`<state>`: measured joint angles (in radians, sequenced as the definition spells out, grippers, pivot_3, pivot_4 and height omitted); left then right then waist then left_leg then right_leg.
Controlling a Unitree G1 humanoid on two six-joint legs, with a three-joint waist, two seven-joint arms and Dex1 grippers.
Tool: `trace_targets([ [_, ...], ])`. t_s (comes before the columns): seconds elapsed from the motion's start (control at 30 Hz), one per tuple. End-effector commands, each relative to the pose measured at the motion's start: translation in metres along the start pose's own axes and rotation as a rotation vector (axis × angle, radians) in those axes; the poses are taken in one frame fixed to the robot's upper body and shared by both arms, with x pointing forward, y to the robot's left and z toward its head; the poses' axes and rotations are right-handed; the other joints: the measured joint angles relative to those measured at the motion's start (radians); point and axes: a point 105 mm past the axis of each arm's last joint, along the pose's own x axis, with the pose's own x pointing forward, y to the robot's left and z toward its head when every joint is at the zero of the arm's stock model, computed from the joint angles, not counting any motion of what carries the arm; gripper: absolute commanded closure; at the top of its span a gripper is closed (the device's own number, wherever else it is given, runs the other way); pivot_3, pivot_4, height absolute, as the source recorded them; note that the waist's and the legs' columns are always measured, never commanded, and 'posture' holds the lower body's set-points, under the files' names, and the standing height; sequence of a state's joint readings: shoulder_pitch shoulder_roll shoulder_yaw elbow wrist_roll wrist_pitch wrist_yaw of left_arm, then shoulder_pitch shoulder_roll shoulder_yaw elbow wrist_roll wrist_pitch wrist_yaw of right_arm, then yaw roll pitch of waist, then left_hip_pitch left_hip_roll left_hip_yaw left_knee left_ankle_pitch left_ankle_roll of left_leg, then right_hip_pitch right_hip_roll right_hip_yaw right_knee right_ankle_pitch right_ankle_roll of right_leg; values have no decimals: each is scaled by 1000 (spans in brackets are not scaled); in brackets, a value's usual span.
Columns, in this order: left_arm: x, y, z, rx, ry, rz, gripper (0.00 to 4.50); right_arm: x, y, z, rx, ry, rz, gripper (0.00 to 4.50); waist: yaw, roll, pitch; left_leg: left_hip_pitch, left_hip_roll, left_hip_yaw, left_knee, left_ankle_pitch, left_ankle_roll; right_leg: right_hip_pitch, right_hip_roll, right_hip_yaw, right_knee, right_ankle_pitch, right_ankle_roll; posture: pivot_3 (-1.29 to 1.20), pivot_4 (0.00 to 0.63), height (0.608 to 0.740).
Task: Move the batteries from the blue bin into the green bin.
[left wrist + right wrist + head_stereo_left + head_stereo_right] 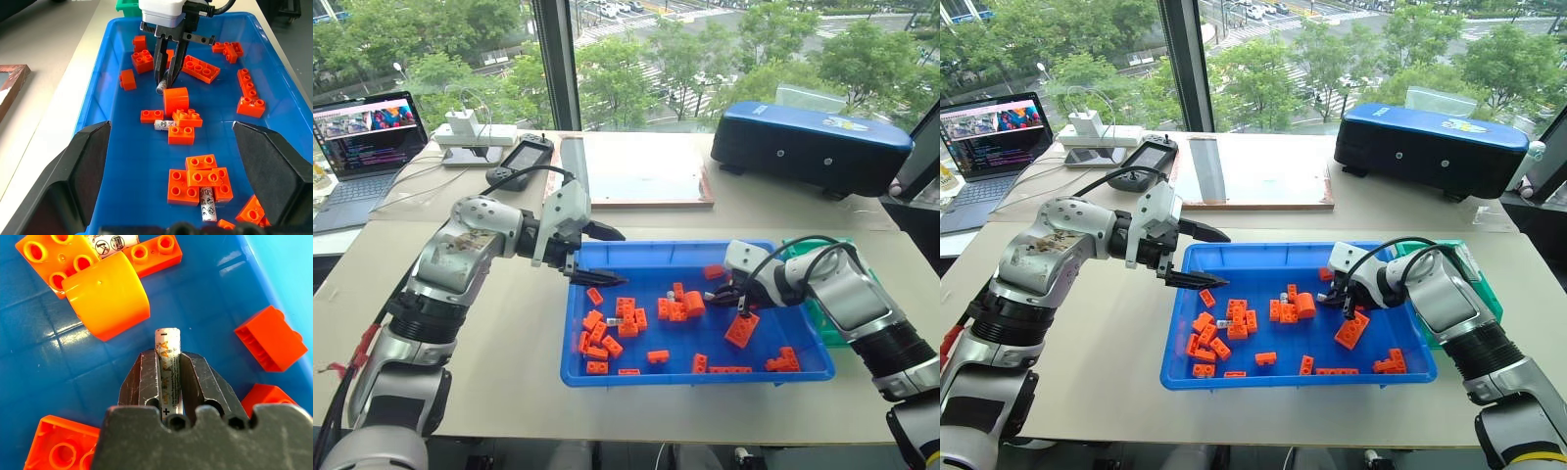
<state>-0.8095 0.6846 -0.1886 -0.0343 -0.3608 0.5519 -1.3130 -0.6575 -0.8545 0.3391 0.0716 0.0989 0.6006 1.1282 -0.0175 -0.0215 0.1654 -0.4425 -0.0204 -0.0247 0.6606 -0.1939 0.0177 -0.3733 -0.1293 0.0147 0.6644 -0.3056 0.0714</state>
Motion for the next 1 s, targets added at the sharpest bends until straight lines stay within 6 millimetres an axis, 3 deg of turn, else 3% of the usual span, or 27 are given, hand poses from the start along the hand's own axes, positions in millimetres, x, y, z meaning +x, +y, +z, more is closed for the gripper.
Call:
trace_targets([
  [0.03, -2, 1, 14, 45, -40, -1, 234, -43, -22, 35, -12, -109, -114, 4252, 0, 0, 0, 0, 0, 0, 0, 0, 0, 0, 0, 0, 0, 0, 0, 0, 150, 732],
  [0.1, 1, 0, 18, 43, -69, -27, 234, -74, -31, 50, -3, -157, -185, 4252, 1, 1, 1, 0, 0, 0, 0, 0, 0, 0, 0, 0, 0, 0, 0, 0, 150, 732],
  [0.17, 5, -4, 25, 37, -117, -69, 234, -108, -36, 52, 18, -168, -274, 4252, 6, 3, 2, -1, 0, 0, 0, 0, 0, 0, 0, 0, 0, 0, 0, 0, 150, 732],
  [0.33, 8, -16, 45, 31, -188, -155, 234, -157, -46, 26, 82, -72, -455, 4252, 10, 3, 2, -3, 0, -1, 0, 0, 1, 1, 0, -2, 0, 0, 0, 0, 150, 732],
  [0.43, 12, -23, 50, 30, -203, -209, 234, -182, -51, -1, 213, -52, -560, 4252, 5, 3, 2, -2, 0, 0, 0, 0, 1, 0, 0, -1, 0, 0, 0, 0, 150, 732],
  [0.57, 14, -26, 52, 36, -204, -225, 234, -182, -49, -28, 294, -14, -594, 4252, -1, 3, 2, -2, 0, 0, 0, 0, 1, 0, 0, 0, 0, 0, 0, 0, 150, 732],
  [0.7, 16, -25, 51, 40, -193, -218, 234, -168, -42, -55, 399, 37, -584, 4252, -6, 3, 2, -1, 1, 1, 0, 0, 1, 0, 0, 1, 0, 0, 0, 0, 150, 732],
  [0.77, 16, -24, 49, 47, -183, -209, 234, -165, -44, -60, 435, 19, -607, 4252, -4, 3, 2, -1, 0, 1, 0, 0, 1, 1, 0, 1, -1, 0, 0, 0, 150, 732],
  [0.83, 16, -23, 47, 41, -175, -200, 234, -162, -45, -60, 441, 9, -609, 3231, -4, 3, 2, -1, 0, 1, 0, 0, 1, 1, 0, 2, -1, 0, 0, 0, 150, 732],
  [1.0, 16, -21, 44, 38, -169, -187, 234, -165, -48, -52, 390, 34, -632, 1628, 1, 4, 2, -1, 0, 1, 0, 0, 0, 1, 0, 1, -1, 0, 0, 0, 150, 732],
])
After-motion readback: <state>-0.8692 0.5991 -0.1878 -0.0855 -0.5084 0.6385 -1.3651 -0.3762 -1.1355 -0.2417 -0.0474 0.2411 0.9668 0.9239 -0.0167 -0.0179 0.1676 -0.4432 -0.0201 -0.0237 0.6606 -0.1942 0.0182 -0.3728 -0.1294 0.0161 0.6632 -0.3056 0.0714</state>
